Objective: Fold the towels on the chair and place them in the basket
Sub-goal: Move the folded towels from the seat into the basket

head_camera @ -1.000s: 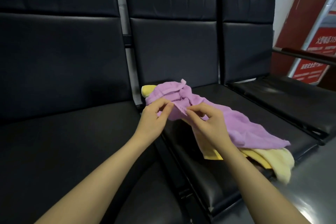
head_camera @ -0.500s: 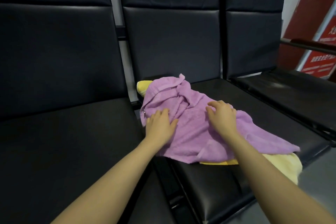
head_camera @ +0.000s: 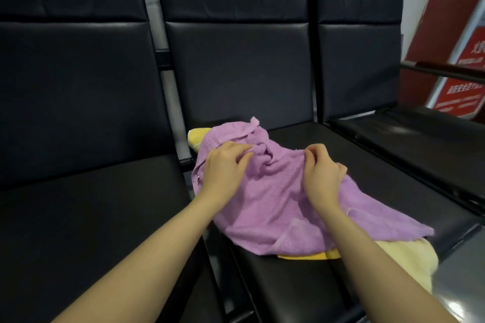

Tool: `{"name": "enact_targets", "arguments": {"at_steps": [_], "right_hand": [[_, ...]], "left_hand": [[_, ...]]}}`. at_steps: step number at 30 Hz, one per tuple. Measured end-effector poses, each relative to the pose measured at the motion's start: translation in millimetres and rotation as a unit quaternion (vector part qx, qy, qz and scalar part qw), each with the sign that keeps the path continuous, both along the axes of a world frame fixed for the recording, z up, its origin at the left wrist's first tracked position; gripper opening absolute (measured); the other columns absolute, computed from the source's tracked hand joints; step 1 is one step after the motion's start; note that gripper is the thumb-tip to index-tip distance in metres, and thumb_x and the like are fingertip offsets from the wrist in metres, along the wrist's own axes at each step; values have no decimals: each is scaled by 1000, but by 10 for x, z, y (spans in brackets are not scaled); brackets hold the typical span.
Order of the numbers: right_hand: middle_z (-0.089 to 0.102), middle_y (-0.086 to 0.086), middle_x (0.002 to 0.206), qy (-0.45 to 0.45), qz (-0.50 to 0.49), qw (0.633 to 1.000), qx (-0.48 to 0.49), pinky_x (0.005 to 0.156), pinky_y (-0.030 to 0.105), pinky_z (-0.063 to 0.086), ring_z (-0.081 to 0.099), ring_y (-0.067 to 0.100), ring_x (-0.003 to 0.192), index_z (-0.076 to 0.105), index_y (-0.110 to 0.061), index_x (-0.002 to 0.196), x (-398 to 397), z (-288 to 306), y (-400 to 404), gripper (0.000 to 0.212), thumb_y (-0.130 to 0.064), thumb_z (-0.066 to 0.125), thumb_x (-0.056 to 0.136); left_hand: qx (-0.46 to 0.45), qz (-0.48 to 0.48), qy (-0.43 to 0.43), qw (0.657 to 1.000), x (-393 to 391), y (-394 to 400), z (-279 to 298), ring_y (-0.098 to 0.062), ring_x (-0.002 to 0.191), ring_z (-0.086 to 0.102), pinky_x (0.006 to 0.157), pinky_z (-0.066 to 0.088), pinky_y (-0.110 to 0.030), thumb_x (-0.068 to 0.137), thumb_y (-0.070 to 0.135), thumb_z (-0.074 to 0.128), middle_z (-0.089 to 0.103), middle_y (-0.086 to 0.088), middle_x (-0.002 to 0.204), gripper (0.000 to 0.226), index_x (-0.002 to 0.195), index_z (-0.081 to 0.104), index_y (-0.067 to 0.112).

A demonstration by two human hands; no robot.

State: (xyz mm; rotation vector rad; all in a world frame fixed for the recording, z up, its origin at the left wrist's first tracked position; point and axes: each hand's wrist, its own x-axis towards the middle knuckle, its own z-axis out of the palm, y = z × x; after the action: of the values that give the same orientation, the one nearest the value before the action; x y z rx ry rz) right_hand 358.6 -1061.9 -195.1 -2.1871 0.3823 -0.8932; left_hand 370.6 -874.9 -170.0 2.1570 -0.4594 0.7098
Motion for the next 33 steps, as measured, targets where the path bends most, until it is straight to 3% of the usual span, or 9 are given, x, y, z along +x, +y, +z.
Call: {"name": "enact_targets", "arguments": {"at_steps": [3, 6, 11, 13, 17, 21, 23, 29, 33], "right_hand": [[50, -18, 67, -70, 13, 994, 83, 84, 30, 30, 50, 22, 79, 53, -19, 90, -70, 320, 67, 13, -11, 46, 98], [58, -10, 75, -159, 36, 978, 131, 87, 38, 46, 59, 21, 82, 58, -17, 88, -133, 662, 88, 14, -5, 53, 92], [63, -8, 81, -251, 74, 953, 153, 76, 13, 45, 59, 9, 81, 62, -18, 87, -363, 1234, 236, 21, 2, 54, 89], [66, -3, 87, -279, 85, 945, 145, 80, 16, 46, 60, 7, 83, 63, -19, 89, -470, 1454, 332, 24, 3, 55, 88], [68, 1, 98, -320, 121, 931, 128, 83, 15, 47, 59, -6, 87, 67, -16, 100, -719, 1840, 586, 24, 2, 55, 90], [64, -4, 95, -347, 146, 926, 20, 86, 46, 51, 64, 16, 87, 69, -9, 99, -943, 1935, 972, 17, -3, 58, 88], [63, -6, 91, -345, 159, 925, -27, 82, 51, 49, 64, 20, 84, 70, -9, 95, -1063, 1876, 1224, 15, -6, 58, 86], [65, -1, 90, -282, 219, 926, -120, 80, 14, 29, 60, 18, 77, 71, -14, 90, -1405, 1518, 2010, 11, -9, 61, 86], [62, -6, 89, -221, 313, 914, -137, 80, 16, 38, 59, 18, 78, 70, -15, 90, -1605, 1198, 2460, 9, -12, 63, 86]], "left_hand": [[-18, -25, 0, 1000, -5, -148, 355, -21, 92, 62, 85, 48, -35, 89, 13, 64, 69, -4, 100, 17, 103, 74, 13], [-65, -33, -11, 997, -87, -243, 747, -17, 90, 61, 85, 50, -32, 91, 13, 62, 67, -2, 97, 17, 103, 74, 13], [-122, -48, -55, 990, -291, -155, 1384, -10, 93, 61, 84, 46, -10, 91, 11, 62, 67, -1, 101, 19, 108, 72, 10], [-133, -47, -73, 987, -404, -60, 1594, -5, 91, 58, 79, 41, -1, 91, 10, 62, 66, -1, 103, 21, 110, 71, 9], [-150, -38, -99, 983, -668, 232, 1896, -4, 95, 57, 78, 41, 0, 91, 12, 62, 64, 6, 103, 22, 112, 69, 12], [-162, -17, -111, 980, -983, 689, 1981, -5, 98, 59, 82, 44, -6, 91, 12, 62, 65, 5, 104, 21, 111, 69, 14], [-153, -3, -104, 983, -1154, 966, 1934, -5, 97, 59, 81, 45, -9, 92, 14, 61, 65, 6, 103, 21, 112, 68, 15], [-144, 68, -72, 985, -1682, 1858, 1587, -1, 90, 57, 75, 45, -9, 93, 15, 60, 64, 6, 101, 20, 111, 67, 17], [-148, 122, -38, 981, -2003, 2391, 1294, -4, 93, 59, 74, 43, -8, 93, 16, 59, 65, 5, 101, 20, 111, 67, 16]]}}
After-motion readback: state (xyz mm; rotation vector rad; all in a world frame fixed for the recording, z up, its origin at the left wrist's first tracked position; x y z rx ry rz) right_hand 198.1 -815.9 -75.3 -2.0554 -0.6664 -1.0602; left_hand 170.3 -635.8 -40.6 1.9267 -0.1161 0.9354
